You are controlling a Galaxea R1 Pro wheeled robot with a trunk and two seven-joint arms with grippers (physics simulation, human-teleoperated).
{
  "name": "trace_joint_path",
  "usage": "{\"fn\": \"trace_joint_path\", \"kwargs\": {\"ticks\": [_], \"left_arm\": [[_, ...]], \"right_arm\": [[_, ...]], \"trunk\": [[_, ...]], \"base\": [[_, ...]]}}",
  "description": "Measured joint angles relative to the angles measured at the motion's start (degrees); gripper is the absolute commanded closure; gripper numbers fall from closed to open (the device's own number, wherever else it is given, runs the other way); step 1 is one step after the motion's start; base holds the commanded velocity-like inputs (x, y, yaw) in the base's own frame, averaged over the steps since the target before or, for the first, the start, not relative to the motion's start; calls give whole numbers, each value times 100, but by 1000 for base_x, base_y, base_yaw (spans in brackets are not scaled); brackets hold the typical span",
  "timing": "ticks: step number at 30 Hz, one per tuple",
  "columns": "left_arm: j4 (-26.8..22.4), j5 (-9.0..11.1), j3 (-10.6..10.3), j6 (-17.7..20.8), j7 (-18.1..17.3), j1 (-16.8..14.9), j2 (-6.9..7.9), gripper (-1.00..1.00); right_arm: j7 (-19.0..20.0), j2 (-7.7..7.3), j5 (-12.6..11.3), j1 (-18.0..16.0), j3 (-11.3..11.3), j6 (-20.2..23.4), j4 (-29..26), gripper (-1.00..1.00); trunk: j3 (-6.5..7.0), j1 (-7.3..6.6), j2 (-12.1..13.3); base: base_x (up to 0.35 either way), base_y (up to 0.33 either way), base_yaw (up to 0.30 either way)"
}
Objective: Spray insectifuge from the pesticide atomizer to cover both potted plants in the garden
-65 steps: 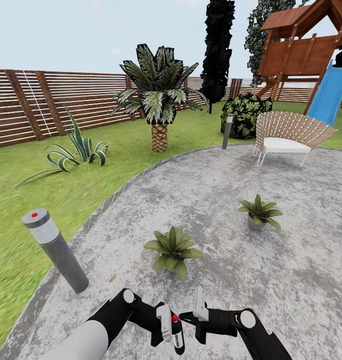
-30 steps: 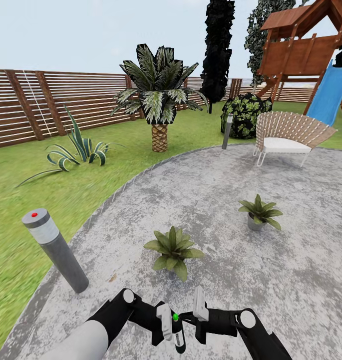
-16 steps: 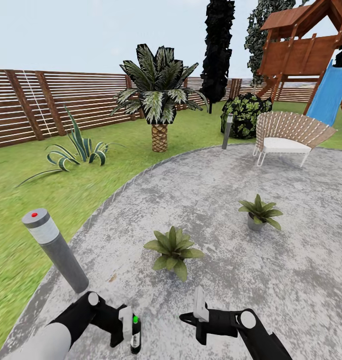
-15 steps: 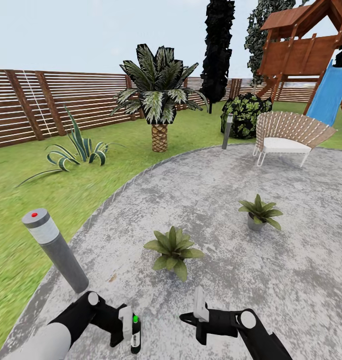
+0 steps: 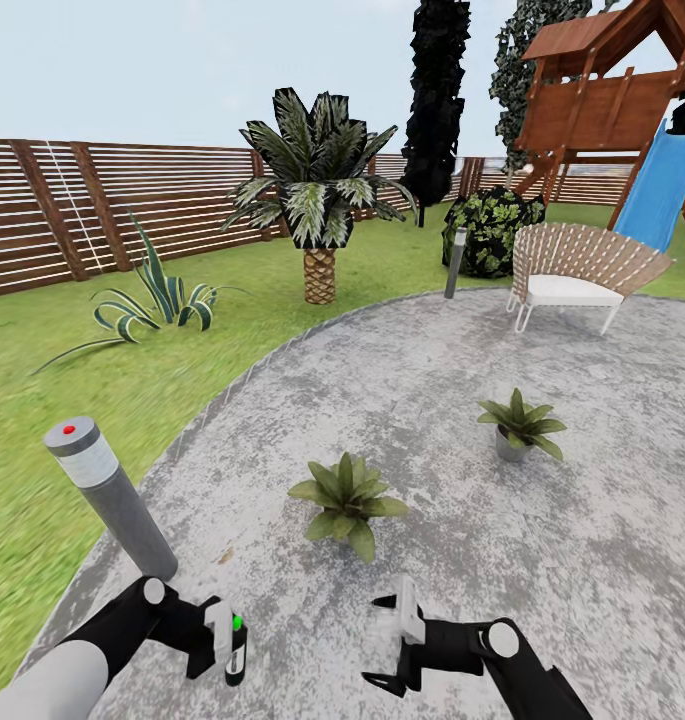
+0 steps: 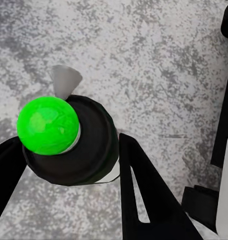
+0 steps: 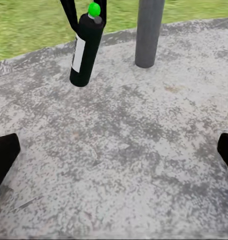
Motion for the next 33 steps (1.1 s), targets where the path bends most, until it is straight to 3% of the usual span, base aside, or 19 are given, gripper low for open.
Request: {"fn": "trace_joint_path", "kwargs": {"ticks": [4, 7, 10, 11, 12, 16, 19, 25, 27, 29, 33], "left_arm": [[-23, 64, 90, 17, 245, 3, -9, 100], [-34, 97, 406, 8, 743, 3, -52, 100], [-35, 115, 819, 72, 1014, -9, -88, 100], [-36, 115, 984, 176, 1056, -15, -107, 100], [-45, 119, 1255, 550, 1100, -27, -153, 100], [-102, 95, 1468, 1477, 1141, -111, -241, 100], [-125, 87, 1487, 1852, 1135, -178, -315, 100], [-135, 96, 1492, 2722, 1106, -330, -492, 100], [-133, 92, 1488, 2955, 1057, -408, -561, 100], [-136, 104, 1462, 3230, 1001, -491, -709, 100], [-130, 98, 1435, 4355, 977, -784, -862, 100]], "right_arm": [[-276, -185, -9, 2, 0, 208, 262, -100], [-1237, -404, -46, 1, -1, 250, 864, -100], [-2350, -450, -65, 2, -76, 257, 1539, -100], [-2747, -456, -60, 2, -180, 256, 1775, -100], [-3538, -466, -50, 5, -493, 247, 2210, -100], [-4832, -493, -37, 7, -1447, 243, 3293, -100], [-5261, -510, -32, 6, -1636, 248, 3536, -100], [-6252, -458, -117, 8, -1732, 268, 3633, -100], [-6540, -450, -379, 9, -1869, 283, 3760, -100], [-6683, -445, -923, 9, -2033, 307, 3977, -100], [-6721, -434, -1181, 8, -2086, 540, 4052, -100]], "trunk": [[0, 0, 0], [0, 0, 0], [0, 0, 0], [0, 0, 0], [-1, 0, 0], [0, 0, 0], [0, 0, 0], [0, 0, 0], [0, 0, 0], [0, 0, 0], [1, 0, 0]], "base": [[0, 0, 0], [0, 0, 0], [0, 0, 0], [0, 0, 0], [0, 0, 0], [0, 0, 0], [0, 0, 0], [0, 0, 0], [0, 0, 0], [0, 0, 0], [0, 0, 0]]}}
